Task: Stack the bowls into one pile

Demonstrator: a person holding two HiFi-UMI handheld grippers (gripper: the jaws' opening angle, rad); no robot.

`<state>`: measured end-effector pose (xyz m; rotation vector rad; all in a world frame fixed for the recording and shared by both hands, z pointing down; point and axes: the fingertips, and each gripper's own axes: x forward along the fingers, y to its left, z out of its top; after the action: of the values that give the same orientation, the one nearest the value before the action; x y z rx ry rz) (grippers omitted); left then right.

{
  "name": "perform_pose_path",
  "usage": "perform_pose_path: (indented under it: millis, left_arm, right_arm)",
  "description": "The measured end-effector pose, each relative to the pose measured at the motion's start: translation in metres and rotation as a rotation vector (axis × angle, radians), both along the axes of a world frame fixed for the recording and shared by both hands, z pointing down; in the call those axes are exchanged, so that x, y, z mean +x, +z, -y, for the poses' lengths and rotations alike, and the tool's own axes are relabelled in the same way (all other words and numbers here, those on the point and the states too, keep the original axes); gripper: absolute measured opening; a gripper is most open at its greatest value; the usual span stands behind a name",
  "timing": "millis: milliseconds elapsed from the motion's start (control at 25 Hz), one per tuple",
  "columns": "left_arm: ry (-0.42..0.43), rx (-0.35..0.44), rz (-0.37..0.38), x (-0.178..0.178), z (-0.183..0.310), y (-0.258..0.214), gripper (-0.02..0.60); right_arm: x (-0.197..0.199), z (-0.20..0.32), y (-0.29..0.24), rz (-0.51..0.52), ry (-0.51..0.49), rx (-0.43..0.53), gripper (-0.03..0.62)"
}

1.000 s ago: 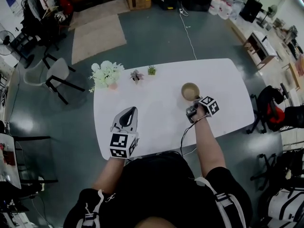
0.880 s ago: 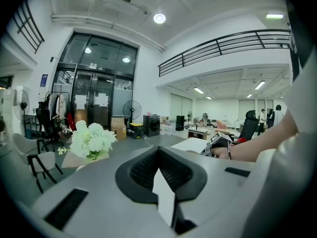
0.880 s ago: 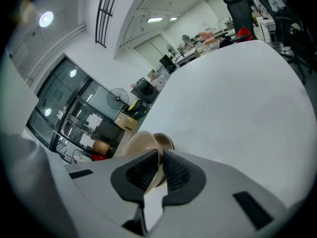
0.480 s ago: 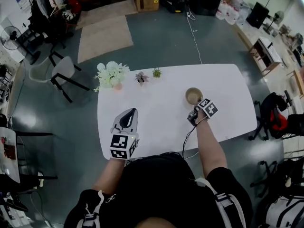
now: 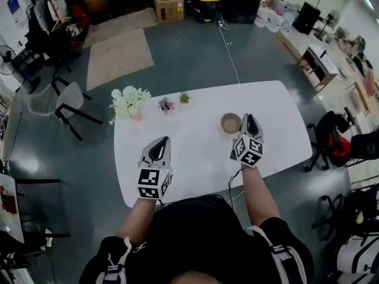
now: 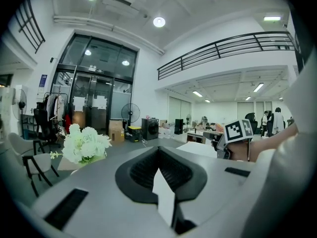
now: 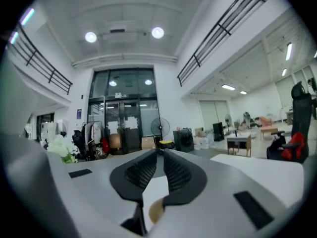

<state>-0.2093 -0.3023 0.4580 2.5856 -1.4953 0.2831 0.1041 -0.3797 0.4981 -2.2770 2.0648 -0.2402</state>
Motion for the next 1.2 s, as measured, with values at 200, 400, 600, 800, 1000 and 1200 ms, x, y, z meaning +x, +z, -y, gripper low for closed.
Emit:
perform_pose_path:
  millis: [200,400,600,800,1000,1200]
  left_arm:
    - [0.019,0.011,-0.027,0.009,0.001,-0.004,0.014]
    - [0.035,0.012,-0.054,0.011,0.0,-0.004,0.014]
    - [0.036,0.009,-0.058,0.008,-0.003,-0.006,0.014]
    - [0.03,0.006,-0.058,0.001,-0.01,-0.007,0.014]
    - [0.018,-0.001,-0.057,-0.01,-0.014,-0.003,0.014]
    - [0.009,-0.004,-0.061,-0.02,-0.019,-0.002,0.014]
  right_arm:
    - [-0.038,-0.042,-0.055,-0.082,-0.087,0.119,0.017]
    - [-0.057,-0.069,-0.054,-0.055,-0.109,0.087,0.014]
    - [-0.07,-0.082,-0.059,-0.089,-0.122,0.096,0.014]
    - [-0.083,-0.09,-0.063,-0.092,-0.143,0.103,0.014]
    - [-0.095,-0.092,-0.058,-0.088,-0.166,0.099,0.014]
    - [-0.107,-0.094,-0.055,-0.08,-0.183,0.094,0.014]
